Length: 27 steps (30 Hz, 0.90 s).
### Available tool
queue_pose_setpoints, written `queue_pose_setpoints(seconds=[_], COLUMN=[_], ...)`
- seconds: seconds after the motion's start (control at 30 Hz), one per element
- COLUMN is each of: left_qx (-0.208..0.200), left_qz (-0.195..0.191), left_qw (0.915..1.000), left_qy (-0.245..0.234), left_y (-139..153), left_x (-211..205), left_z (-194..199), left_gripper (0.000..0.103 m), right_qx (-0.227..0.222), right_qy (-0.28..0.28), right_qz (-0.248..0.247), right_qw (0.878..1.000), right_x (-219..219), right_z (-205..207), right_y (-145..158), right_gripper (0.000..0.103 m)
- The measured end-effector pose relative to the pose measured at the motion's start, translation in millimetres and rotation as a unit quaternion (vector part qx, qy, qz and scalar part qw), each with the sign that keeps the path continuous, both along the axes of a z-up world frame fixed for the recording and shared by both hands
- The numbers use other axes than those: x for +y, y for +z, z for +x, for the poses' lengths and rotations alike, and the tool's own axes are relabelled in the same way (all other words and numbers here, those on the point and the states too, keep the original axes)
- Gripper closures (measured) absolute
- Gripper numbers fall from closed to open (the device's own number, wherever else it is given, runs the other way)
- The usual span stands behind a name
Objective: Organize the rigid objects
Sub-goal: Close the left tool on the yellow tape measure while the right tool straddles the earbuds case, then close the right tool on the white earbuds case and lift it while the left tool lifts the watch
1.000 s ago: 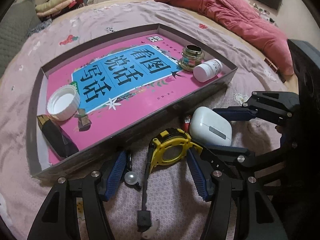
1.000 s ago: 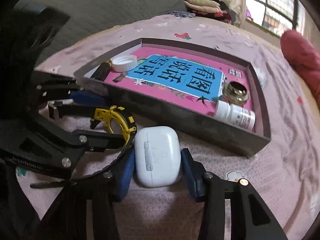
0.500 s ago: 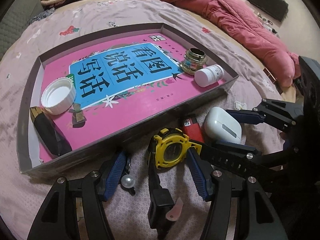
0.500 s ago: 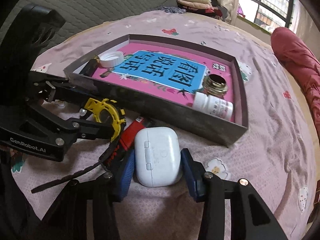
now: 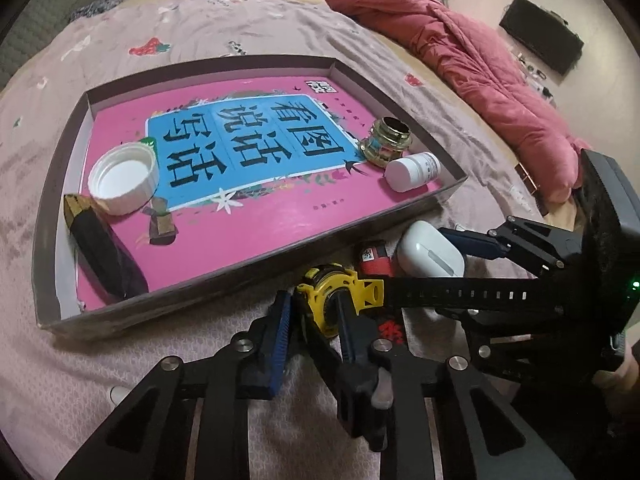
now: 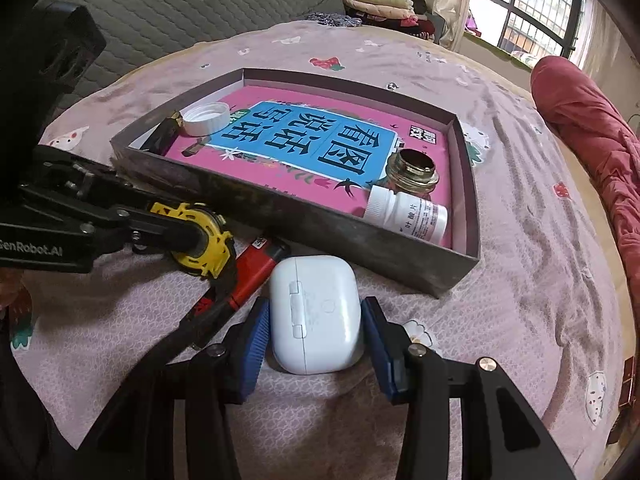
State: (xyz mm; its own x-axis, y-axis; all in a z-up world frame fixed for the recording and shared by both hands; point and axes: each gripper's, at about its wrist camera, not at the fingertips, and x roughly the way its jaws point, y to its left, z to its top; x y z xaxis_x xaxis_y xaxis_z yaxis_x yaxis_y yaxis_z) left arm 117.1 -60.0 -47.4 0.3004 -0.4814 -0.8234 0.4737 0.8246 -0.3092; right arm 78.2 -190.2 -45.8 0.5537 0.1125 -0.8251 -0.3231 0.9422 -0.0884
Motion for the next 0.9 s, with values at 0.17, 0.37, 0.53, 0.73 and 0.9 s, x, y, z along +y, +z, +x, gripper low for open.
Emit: queue_pose_setpoints(seconds=[0.17,0.37,0.53,0.73,0.9], left_qx=[0.012,0.009,0.001,-0.012,-0.042], left_qz=[-0.023,0.001,0.02,0.002,-0.022], left_qw=[0.9995,1.0,0.9998,0.9999,0.9988], left_qy=[0.018,0.004,-0.004,0.011,0.009], left_y=[-1.8,-2.6,-1.5,5.4,22.5], left_x=[8.2,5.3,2.2,7.7,9.9], left_z=[-3.0,-13.7,-19.2,-19.0,-22.2], left_gripper=[0.081,0.082,0.082,0.083,0.083], right_qx=[0.0,0.0,-0.002,-0.004,-0.015], right_qy=[-0.004,-0.005,-0.007,-0.012,-0.013], right_qz=[0.002,0.005,0.005,0.012,0.017], right_qw=[1.0,1.0,1.0,1.0,1.0], right_x=[-0.7,-1.0,-1.3,-5.1,-6.9], right_z=[2.0,2.8,3.3,3.7,0.9], right_y=[0.4,0.3,0.9,3.5,9.8], right_gripper=[0.057,0.057,0.057,0.057,0.057])
